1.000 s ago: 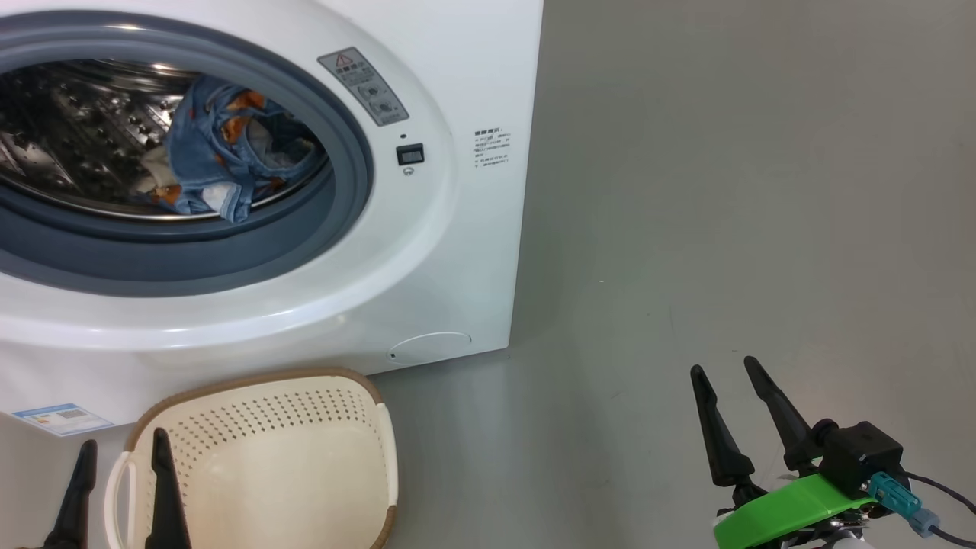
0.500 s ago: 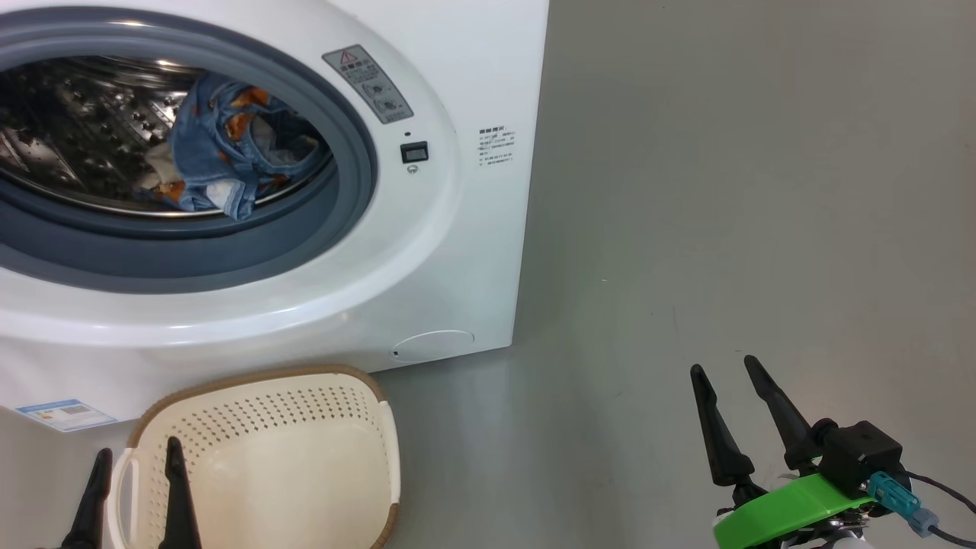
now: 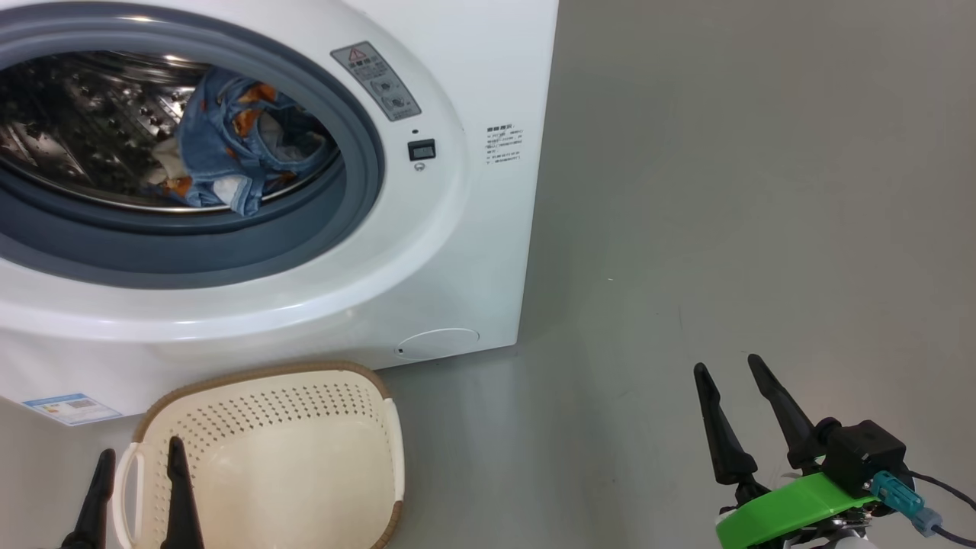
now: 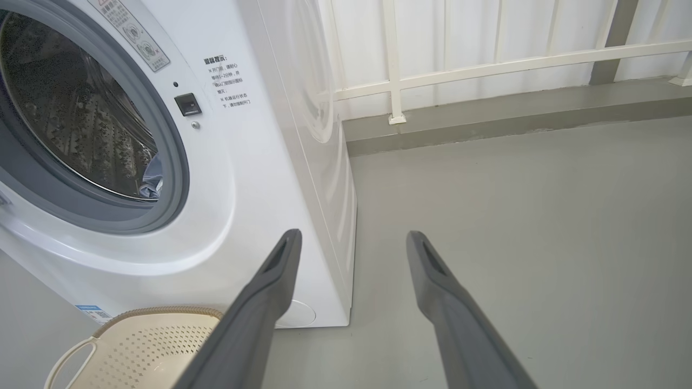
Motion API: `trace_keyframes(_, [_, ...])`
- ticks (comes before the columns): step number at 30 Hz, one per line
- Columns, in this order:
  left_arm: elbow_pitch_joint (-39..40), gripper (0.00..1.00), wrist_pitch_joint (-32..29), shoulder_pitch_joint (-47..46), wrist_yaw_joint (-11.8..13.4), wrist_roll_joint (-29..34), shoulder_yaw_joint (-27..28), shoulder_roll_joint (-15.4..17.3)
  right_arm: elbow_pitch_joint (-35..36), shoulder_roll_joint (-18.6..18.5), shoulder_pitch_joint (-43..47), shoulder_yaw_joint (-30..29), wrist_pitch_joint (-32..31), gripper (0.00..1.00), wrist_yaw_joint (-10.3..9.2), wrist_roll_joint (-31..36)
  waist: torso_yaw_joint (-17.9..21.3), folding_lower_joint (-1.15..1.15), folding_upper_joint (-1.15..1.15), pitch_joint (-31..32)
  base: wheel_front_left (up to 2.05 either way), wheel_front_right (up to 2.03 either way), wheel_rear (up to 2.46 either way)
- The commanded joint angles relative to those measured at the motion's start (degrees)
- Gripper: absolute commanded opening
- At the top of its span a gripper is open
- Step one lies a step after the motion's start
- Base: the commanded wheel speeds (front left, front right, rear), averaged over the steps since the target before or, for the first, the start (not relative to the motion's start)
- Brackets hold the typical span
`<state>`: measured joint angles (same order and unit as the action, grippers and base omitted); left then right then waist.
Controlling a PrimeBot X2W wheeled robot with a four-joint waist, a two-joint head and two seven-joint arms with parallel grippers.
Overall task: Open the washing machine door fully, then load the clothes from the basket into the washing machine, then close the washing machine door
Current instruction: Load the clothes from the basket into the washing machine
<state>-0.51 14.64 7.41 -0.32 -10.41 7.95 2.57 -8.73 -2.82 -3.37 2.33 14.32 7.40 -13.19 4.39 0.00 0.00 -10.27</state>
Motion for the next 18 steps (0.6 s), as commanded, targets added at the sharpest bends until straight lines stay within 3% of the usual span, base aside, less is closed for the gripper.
trace_keyframes(1, [1.2,1.0,0.36,-0.15,0.24,0.13,1.91,0.32,1.53,-0.06,-1.2,1.1,0.68,1.0,0.09,0.26,-0.04,0.0,0.0,0.04,0.0,0.0,0.0])
trace_keyframes(18, [0.53,1.0,0.36,-0.37,0.33,1.11,0.9,0.31,0.94,-0.06,-0.53,1.24,0.68,1.0,0.09,0.57,-0.44,0.0,0.0,2.79,0.0,0.0,0.0])
